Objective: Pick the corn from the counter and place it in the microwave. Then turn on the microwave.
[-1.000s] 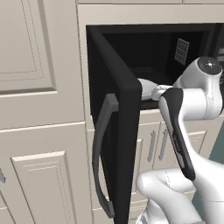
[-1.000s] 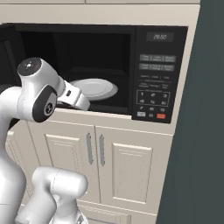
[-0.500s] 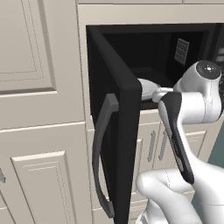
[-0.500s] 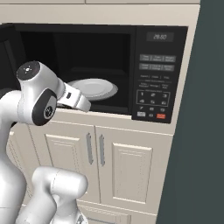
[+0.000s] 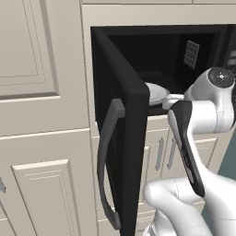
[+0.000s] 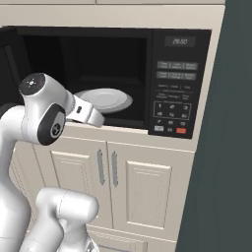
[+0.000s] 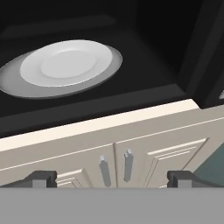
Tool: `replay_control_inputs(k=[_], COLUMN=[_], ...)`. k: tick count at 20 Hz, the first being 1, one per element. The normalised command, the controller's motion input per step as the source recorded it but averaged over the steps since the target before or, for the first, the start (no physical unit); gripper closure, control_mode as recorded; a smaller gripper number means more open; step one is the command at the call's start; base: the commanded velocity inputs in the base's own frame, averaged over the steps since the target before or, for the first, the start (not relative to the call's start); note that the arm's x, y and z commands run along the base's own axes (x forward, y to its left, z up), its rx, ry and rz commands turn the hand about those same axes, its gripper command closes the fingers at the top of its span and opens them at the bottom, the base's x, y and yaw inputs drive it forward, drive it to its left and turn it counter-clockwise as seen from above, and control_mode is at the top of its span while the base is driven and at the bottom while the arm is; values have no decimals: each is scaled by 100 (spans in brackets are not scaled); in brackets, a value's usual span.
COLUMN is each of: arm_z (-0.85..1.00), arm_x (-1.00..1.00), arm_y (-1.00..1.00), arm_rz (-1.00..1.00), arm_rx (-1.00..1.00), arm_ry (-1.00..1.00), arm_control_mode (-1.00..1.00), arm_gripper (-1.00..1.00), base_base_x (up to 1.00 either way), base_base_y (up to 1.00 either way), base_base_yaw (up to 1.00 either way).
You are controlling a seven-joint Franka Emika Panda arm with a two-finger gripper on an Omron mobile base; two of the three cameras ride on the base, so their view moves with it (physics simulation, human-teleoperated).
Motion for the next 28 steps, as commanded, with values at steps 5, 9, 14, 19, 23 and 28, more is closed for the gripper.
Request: replay_control_inputs(k=[5, 9, 14, 19, 23, 28], arm_z=[0, 0, 0, 0, 0, 0], arm_x=[-3, 0, 0, 0, 0, 0], arm_y=[-8, 0, 0, 0, 0, 0], arm_rz=[0, 0, 0, 0, 0, 0], arm_rx=[0, 0, 0, 0, 0, 0], arm_ry=[0, 0, 0, 0, 0, 0], arm_control_mode=[-100, 100, 100, 100, 100, 100], arm_gripper=[-100, -100, -100, -100, -100, -100], base_base_x=[0, -7, -14, -30, -35, -38], base_base_y=[0, -8, -7, -8, -9, -14], base_base_yaw=[0, 0, 0, -1, -1, -2])
